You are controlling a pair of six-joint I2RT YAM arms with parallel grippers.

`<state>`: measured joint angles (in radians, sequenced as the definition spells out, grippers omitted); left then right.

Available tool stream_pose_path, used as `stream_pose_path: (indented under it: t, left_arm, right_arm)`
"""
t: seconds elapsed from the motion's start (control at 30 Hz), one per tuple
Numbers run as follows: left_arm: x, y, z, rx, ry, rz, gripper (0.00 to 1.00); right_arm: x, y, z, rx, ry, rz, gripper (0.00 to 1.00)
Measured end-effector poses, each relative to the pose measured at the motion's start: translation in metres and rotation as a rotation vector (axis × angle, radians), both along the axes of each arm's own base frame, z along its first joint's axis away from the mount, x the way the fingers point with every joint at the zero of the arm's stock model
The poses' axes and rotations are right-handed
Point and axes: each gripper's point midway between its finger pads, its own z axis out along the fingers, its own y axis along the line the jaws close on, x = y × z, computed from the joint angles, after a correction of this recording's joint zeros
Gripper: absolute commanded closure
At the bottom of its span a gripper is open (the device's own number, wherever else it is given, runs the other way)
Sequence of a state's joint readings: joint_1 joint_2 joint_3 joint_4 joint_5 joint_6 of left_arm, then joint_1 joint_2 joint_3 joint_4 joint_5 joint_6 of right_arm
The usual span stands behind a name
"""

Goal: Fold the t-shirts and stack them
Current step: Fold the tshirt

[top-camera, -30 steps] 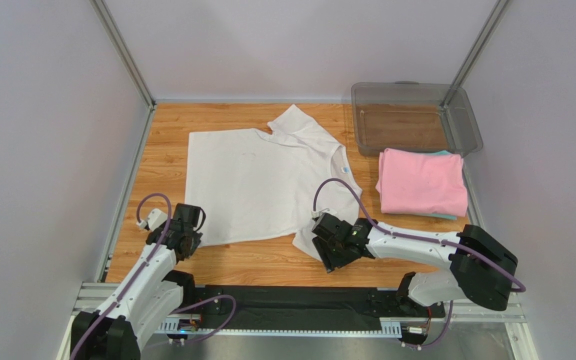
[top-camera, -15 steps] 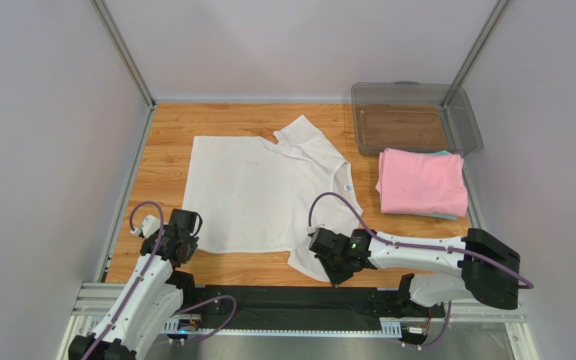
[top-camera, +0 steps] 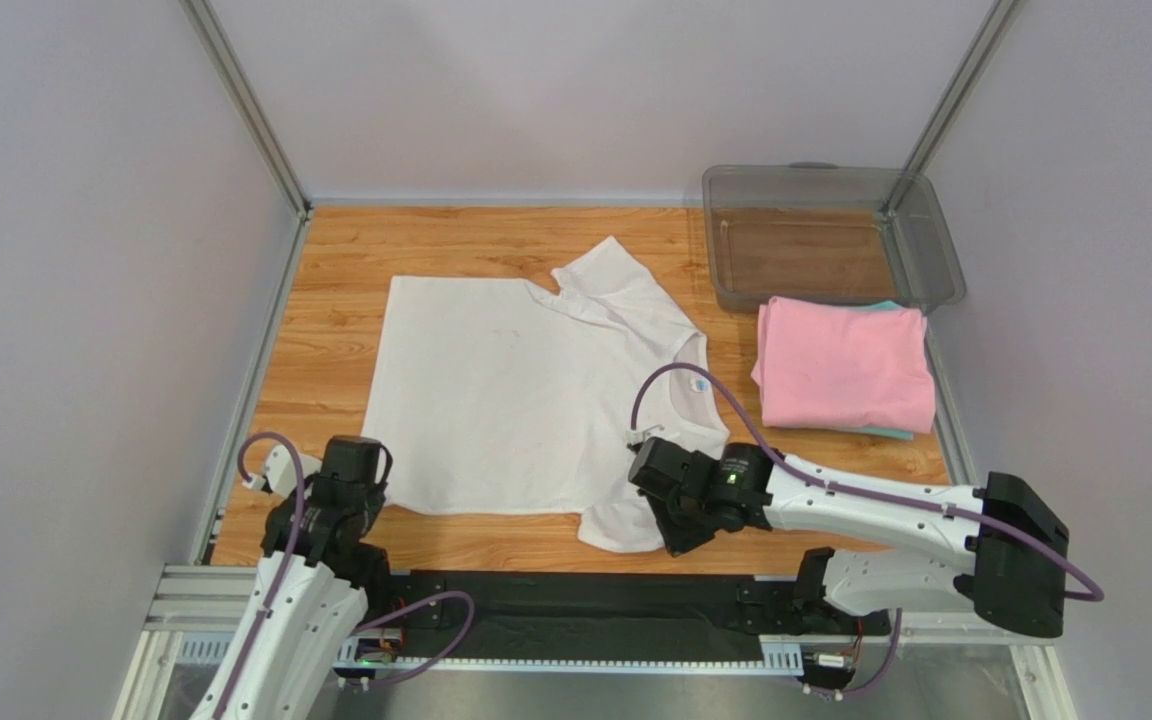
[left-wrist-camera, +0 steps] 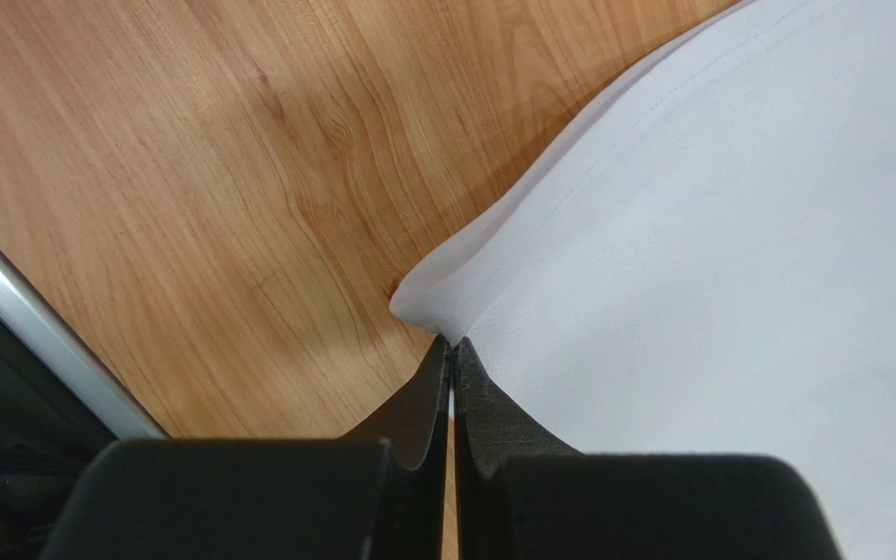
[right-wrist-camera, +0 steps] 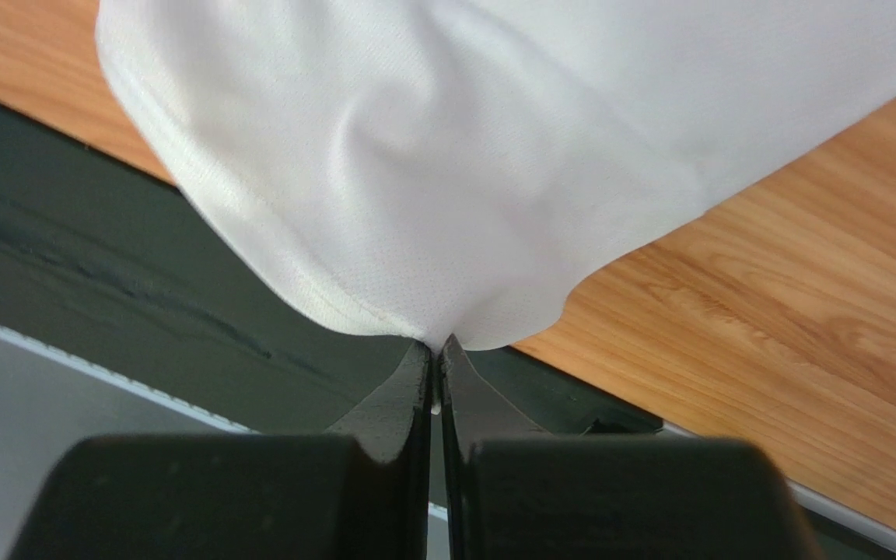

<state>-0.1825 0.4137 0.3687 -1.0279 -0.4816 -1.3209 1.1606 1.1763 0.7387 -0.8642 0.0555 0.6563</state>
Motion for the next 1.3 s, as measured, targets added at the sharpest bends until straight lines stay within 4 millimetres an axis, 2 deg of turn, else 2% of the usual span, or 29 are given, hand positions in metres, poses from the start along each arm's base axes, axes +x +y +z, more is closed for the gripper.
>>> stream_pose_path:
  t: [0.2, 0.5, 0.63, 0.83, 1.03, 1.3]
  left_arm:
    - [0.007, -0.001, 0.006, 0.013, 0.023, -0.014, 1.0]
    - [0.028, 0.001, 0.018, 0.051, 0.015, -0.023, 1.0]
    - [0.039, 0.002, 0.025, 0.077, 0.014, -0.03, 1.0]
    - [0.062, 0.002, 0.036, 0.112, 0.025, -0.059, 1.0]
    - [0.083, 0.001, 0.033, 0.134, 0.086, -0.073, 1.0]
    - [0.109, 0.004, 0.031, 0.148, 0.129, -0.075, 1.0]
  right_arm:
    - [0.039, -0.004, 0.021, 0.006, -0.091, -0.083, 1.0]
    - [0.098, -0.013, 0.056, 0.038, -0.229, -0.181, 1.0]
    - [0.122, -0.015, 0.066, 0.058, -0.278, -0.21, 1.0]
    - [0.156, -0.017, 0.07, 0.05, -0.313, -0.238, 1.0]
    - [0.188, -0.016, 0.071, 0.056, -0.335, -0.243, 1.0]
    - [0.223, -0.013, 0.054, 0.039, -0.305, -0.233, 1.0]
